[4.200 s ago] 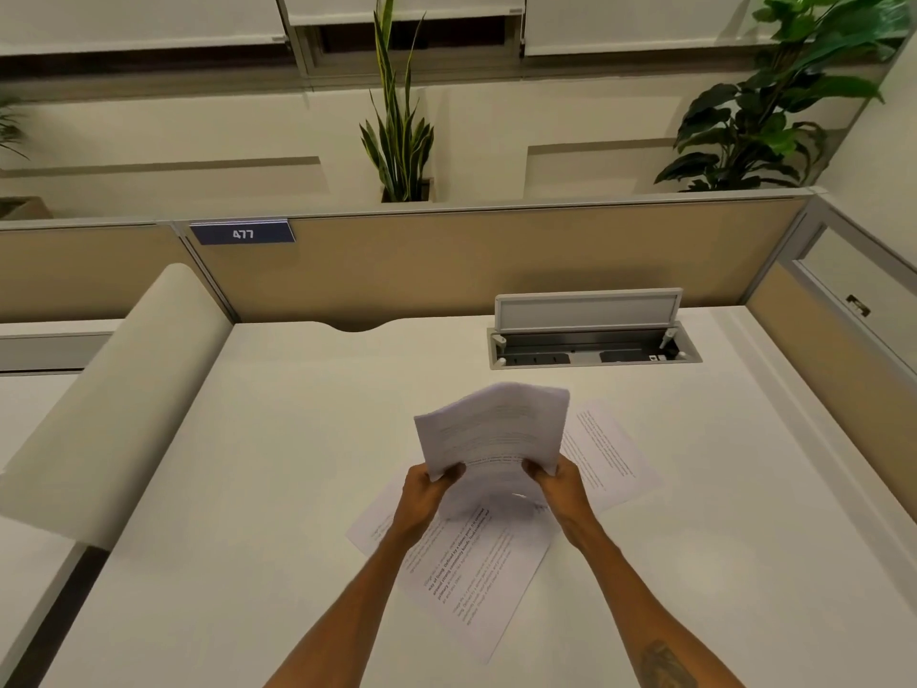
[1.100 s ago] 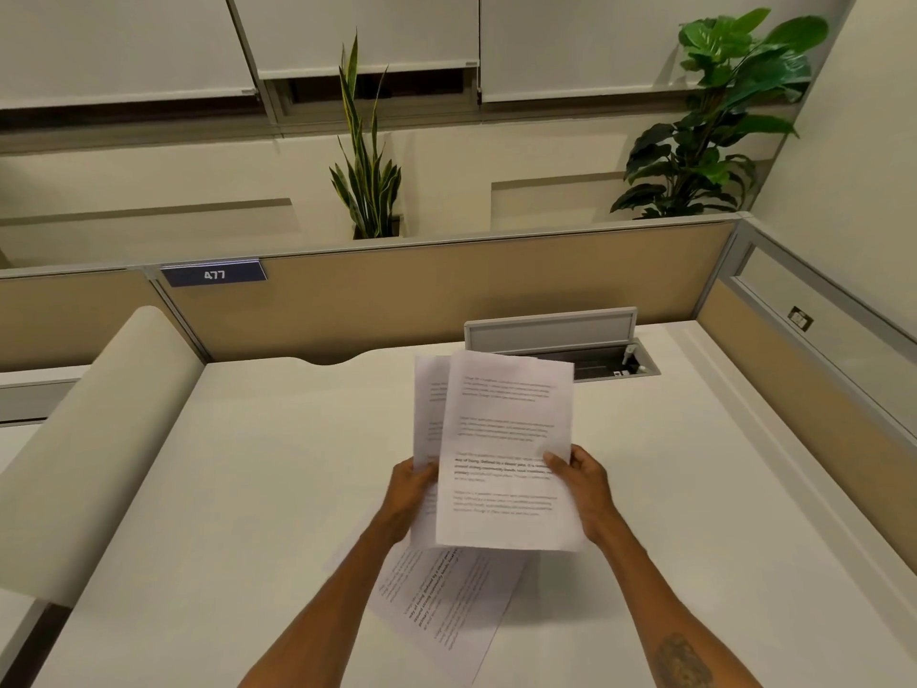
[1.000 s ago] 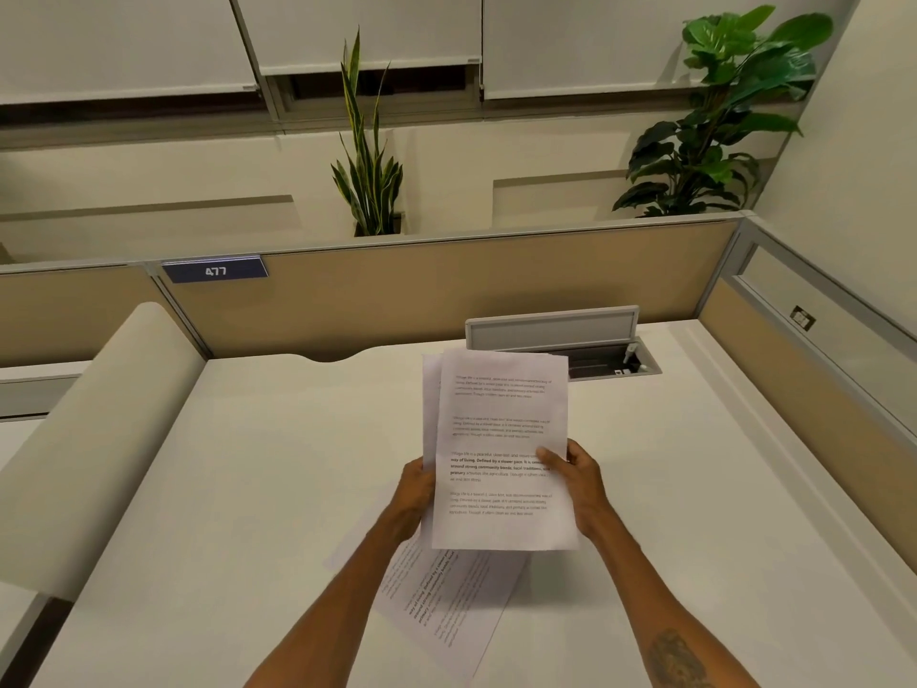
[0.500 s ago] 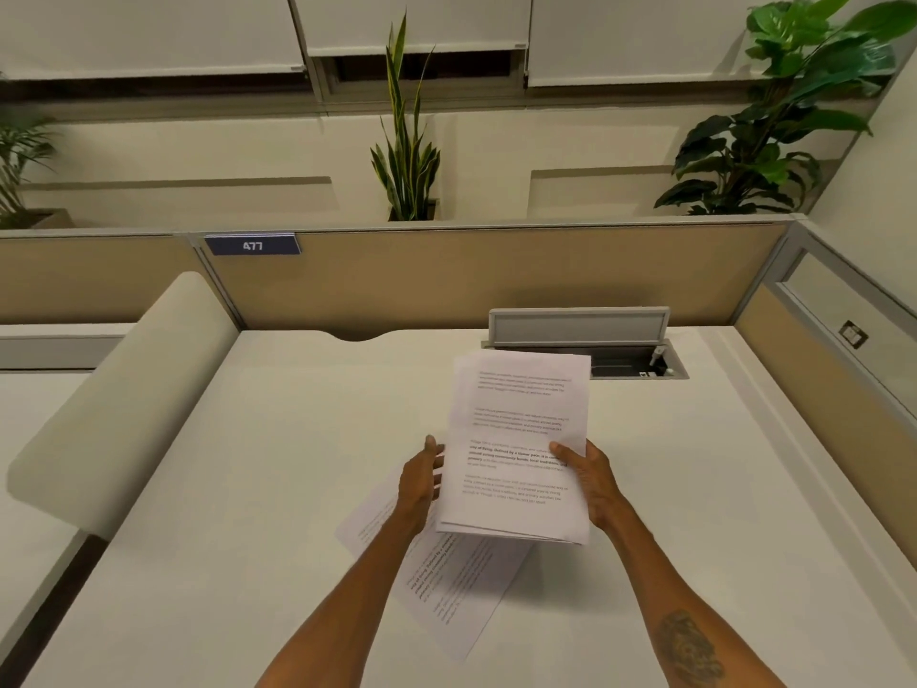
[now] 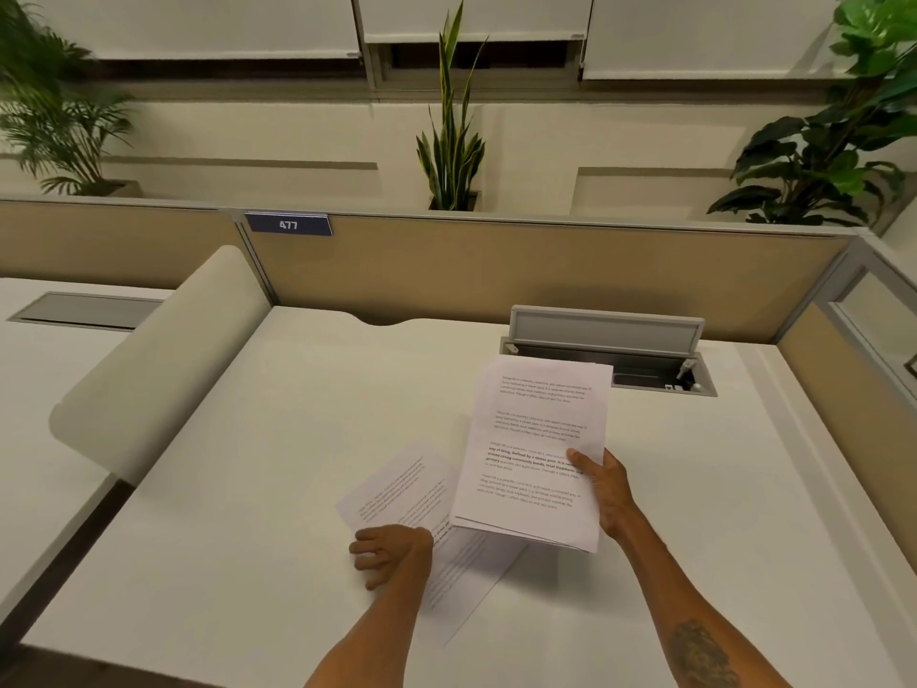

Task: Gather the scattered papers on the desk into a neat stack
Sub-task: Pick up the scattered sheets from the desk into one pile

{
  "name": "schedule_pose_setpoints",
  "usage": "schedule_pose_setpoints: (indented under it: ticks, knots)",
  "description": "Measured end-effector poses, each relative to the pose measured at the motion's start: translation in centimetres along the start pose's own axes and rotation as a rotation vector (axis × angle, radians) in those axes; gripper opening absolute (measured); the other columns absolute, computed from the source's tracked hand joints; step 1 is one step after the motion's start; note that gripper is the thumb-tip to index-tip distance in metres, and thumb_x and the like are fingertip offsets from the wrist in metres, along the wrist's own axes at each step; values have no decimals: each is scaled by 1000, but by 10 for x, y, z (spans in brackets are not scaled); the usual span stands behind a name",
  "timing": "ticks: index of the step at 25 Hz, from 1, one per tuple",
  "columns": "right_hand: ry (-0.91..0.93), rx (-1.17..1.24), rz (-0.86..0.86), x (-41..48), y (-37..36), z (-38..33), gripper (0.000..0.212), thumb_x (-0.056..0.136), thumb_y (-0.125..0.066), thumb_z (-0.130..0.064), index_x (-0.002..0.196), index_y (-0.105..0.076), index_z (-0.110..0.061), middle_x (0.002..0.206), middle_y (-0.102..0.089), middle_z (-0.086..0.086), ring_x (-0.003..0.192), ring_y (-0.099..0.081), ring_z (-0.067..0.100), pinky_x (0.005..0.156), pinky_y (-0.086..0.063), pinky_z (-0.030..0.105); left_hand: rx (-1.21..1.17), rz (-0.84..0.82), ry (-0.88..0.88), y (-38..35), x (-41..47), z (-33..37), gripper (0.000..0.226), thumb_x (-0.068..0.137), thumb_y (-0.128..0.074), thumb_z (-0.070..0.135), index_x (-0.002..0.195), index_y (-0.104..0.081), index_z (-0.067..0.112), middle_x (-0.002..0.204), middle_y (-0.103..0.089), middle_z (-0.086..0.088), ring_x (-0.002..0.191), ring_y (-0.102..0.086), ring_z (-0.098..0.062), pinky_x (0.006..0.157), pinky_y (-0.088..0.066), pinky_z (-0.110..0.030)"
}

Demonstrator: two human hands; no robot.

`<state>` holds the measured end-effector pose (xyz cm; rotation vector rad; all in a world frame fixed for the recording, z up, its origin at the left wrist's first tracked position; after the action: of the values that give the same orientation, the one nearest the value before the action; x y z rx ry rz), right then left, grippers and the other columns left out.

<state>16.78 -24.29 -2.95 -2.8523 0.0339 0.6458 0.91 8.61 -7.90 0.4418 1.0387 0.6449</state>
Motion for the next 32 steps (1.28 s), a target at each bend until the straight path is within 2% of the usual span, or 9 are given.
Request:
schedule_pose_setpoints:
  ticks: [2,5,9,11,14,19,22,29,32]
  knots:
    - [-3,-17,3,3,7,2,37,96,-63,-9,132,-58,-3,123,-69,21,99,-70,40,90,-57,55,32,92,0,3,-9,11,86,89,-70,7,156,-18,-2,156,-24,-31,142,-33,-45,117,-31,-57]
    - [-14,-34,2,5,14,7,37,95,-64,-10,132,-59,-6,122,-70,19,100,-70,40,87,-58,54,16,145,-67,7,-16,33,62,97,-49,-7,153,-24,0,141,-39,-32,128,-43,-45,107,-36,-58]
    - [-26,-60,14,9,18,11,37,95,-64,-11,132,-59,-7,121,-71,18,102,-70,42,87,-58,56,46,184,-92,22,6,32,71,92,-64,1,153,-26,5,138,-56,-22,132,-48,-40,111,-37,-50]
    - [-26,-77,21,12,20,12,37,95,-64,-12,132,-59,-7,121,-71,19,103,-70,43,90,-57,58,-86,148,-156,28,15,32,52,96,-62,8,145,-44,5,132,-63,-22,126,-57,-41,108,-46,-49]
    - [-24,-100,22,16,21,13,36,96,-64,-11,131,-59,-7,120,-71,19,100,-70,42,89,-57,57,-237,146,-301,53,16,49,23,100,-56,18,114,-67,4,117,-70,-19,109,-65,-38,100,-52,-48]
    - [25,-132,69,14,24,14,27,96,-63,-10,123,-61,-11,113,-71,17,89,-72,35,66,-61,40,-429,155,-444,114,21,99,23,99,-59,20,106,-68,0,109,-73,-20,103,-68,-38,92,-53,-45]
    - [36,-124,98,9,20,15,24,97,-62,-10,120,-60,-13,111,-71,15,86,-72,32,57,-59,34,-556,-1,-554,129,23,135,28,97,-65,16,113,-66,-6,113,-71,-26,106,-69,-41,95,-57,-50]
    - [56,-118,-54,5,-54,-6,31,93,-68,-16,123,-63,-11,112,-75,17,96,-74,41,80,-62,53,-536,-322,-655,84,-7,175,33,94,-69,15,118,-65,-7,117,-71,-27,104,-71,-43,96,-56,-59]
    - [101,-105,-167,-1,-90,-13,26,96,-64,-19,121,-65,-10,114,-74,20,100,-73,41,83,-61,52,-506,-424,-639,53,-19,175,37,95,-68,19,126,-62,-1,122,-71,-20,110,-70,-39,99,-55,-57]
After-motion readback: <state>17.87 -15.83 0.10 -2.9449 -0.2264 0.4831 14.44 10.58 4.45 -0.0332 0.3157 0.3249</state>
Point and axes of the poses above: each hand's wrist, its own x-axis towards the middle knuckle, its own y-axis out of the back of the hand, z = x × y, the point moved 10 cm from there along x, towards the middle knuckle
